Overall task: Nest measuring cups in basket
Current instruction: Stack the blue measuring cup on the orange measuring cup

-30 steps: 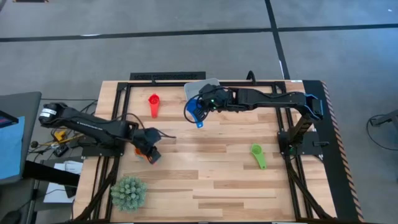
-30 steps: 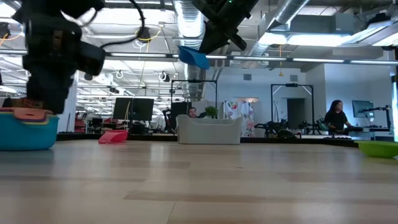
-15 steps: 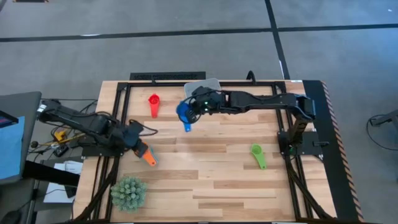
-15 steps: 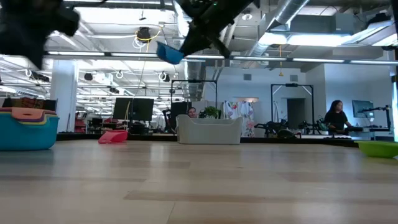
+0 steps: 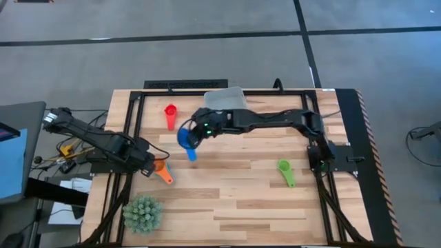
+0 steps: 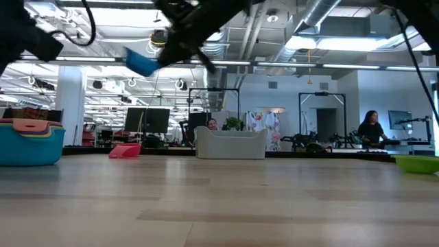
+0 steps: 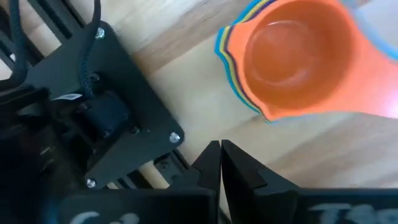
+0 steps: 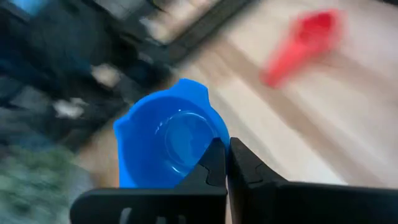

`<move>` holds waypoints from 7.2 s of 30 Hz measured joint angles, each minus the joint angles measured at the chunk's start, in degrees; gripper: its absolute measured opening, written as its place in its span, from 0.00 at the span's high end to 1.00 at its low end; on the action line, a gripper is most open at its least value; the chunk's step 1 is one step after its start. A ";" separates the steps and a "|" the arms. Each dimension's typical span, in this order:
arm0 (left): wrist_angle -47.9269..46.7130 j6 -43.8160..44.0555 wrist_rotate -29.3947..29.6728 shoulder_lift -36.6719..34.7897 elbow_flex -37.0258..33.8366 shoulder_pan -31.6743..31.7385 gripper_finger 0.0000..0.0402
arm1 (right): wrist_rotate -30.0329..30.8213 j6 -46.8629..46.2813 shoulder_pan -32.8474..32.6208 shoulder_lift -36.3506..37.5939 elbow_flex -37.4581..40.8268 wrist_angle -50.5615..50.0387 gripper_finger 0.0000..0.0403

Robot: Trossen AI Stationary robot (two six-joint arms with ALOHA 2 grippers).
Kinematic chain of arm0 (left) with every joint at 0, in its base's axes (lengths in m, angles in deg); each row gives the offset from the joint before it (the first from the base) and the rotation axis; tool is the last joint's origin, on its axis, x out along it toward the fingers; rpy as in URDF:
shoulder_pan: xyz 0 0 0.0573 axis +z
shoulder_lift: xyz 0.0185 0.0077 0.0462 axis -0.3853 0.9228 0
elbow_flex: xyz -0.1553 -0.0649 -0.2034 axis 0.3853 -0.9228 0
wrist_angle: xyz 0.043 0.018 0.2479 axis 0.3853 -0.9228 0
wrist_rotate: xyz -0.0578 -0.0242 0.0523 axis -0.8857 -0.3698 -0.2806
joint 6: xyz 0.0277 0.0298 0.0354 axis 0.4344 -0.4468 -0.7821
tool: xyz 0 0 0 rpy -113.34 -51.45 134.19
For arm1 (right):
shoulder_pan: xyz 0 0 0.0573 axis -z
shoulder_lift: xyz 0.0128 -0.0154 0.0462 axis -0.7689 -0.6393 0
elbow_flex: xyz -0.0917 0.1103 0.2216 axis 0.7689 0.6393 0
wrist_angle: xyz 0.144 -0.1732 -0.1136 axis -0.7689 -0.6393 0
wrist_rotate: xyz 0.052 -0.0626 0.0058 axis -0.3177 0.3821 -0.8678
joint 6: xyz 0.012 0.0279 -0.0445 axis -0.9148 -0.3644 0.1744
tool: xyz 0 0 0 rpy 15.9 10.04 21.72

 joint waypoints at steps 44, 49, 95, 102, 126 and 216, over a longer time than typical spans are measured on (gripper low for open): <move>14.27 -13.20 6.70 9.96 0.60 6.68 1.00 | -2.21 9.27 8.73 8.31 -2.74 -11.64 0.99; 17.27 -17.49 6.01 13.36 0.60 9.95 1.00 | -2.25 10.51 9.74 8.91 -2.74 -12.85 0.99; 43.61 -33.38 8.78 25.26 7.50 25.89 1.00 | -2.57 -1.94 7.95 16.51 13.70 -16.01 0.99; 25.82 -32.35 15.29 15.65 8.20 26.10 1.00 | -2.70 -14.12 4.10 16.24 17.63 -6.06 0.99; 10.24 -25.68 25.20 -2.65 8.12 27.02 0.87 | 0.33 -28.11 -1.78 -2.73 9.03 4.45 0.99; 75.90 -10.16 17.11 17.67 -15.40 5.95 0.94 | 5.72 -6.34 -6.99 15.73 8.44 -24.29 0.74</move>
